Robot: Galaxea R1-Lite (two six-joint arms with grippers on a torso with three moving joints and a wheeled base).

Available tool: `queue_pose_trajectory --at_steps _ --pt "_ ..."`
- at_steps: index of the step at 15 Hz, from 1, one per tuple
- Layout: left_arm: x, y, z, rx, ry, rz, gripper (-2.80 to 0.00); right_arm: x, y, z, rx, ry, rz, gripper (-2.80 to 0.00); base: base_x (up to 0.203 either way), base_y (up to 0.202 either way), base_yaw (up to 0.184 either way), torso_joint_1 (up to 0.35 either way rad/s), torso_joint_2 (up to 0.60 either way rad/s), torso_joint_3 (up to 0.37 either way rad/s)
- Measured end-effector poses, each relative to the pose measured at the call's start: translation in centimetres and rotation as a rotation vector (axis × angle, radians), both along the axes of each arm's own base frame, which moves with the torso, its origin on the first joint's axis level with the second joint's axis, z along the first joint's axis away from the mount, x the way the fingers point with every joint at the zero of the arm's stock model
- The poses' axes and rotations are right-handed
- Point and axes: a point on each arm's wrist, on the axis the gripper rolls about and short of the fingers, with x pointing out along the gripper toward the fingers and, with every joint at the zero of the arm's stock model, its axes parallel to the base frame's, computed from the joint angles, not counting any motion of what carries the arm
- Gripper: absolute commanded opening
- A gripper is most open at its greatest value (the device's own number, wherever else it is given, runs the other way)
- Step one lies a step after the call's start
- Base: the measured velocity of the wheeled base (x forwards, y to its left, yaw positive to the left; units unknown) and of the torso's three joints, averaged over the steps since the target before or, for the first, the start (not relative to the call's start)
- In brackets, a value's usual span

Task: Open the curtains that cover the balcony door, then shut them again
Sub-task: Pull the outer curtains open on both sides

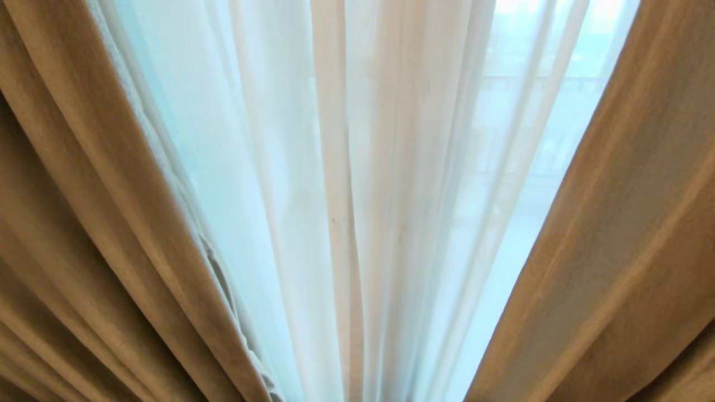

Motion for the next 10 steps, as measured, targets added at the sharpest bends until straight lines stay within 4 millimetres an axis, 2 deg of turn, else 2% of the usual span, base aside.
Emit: queue_pose_trajectory --at_steps 1,2,10 --pt "0.0 0.0 0.0 0.0 0.0 0.0 -2.8 -0.1 0.3 0.1 -0.002 -0.003 0.007 -1.3 0.0 0.0 0.0 0.0 0.0 0.0" --pt "0.0 0.0 0.0 0.0 0.0 0.0 -2.8 -0.3 0.6 0.0 -0.003 -0.005 0.011 0.0 0.0 0.0 0.0 0.0 0.0 0.0" --pt "0.0 0.0 0.0 0.0 0.0 0.0 -2.8 -2.1 2.3 -0.4 -0.001 -0.004 0.013 0.0 0.0 0.0 0.0 0.0 0.0 0.0"
